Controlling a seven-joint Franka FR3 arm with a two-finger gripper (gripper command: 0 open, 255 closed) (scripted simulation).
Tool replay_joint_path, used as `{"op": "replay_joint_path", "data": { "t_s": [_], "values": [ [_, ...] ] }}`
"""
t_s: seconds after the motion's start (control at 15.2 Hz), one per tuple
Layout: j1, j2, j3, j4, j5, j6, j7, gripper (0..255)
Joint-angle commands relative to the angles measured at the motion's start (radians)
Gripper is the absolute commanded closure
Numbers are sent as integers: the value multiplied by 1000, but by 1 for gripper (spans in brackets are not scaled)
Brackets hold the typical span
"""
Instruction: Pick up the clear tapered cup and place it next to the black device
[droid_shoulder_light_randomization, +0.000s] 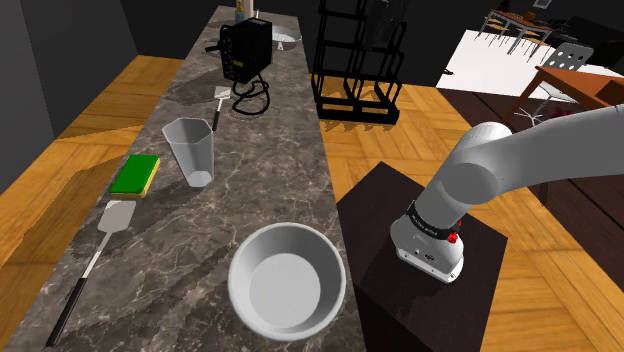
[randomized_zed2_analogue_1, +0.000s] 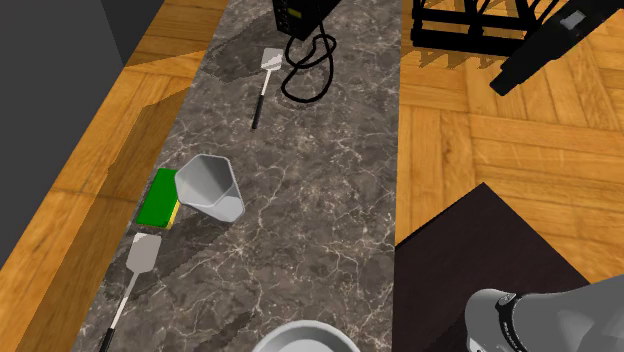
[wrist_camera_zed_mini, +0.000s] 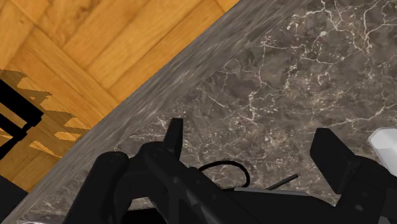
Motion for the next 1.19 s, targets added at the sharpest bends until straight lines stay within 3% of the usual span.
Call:
{"op": "replay_joint_path", "data": {
  "t_s": [0.0,0.59,1.12],
  "values": [
    [0,0,0,0,0,0,0,0],
    [64,199,104,2,104,167,135,0],
    [114,424,189,81,169,300,240,0]
  ]
}}
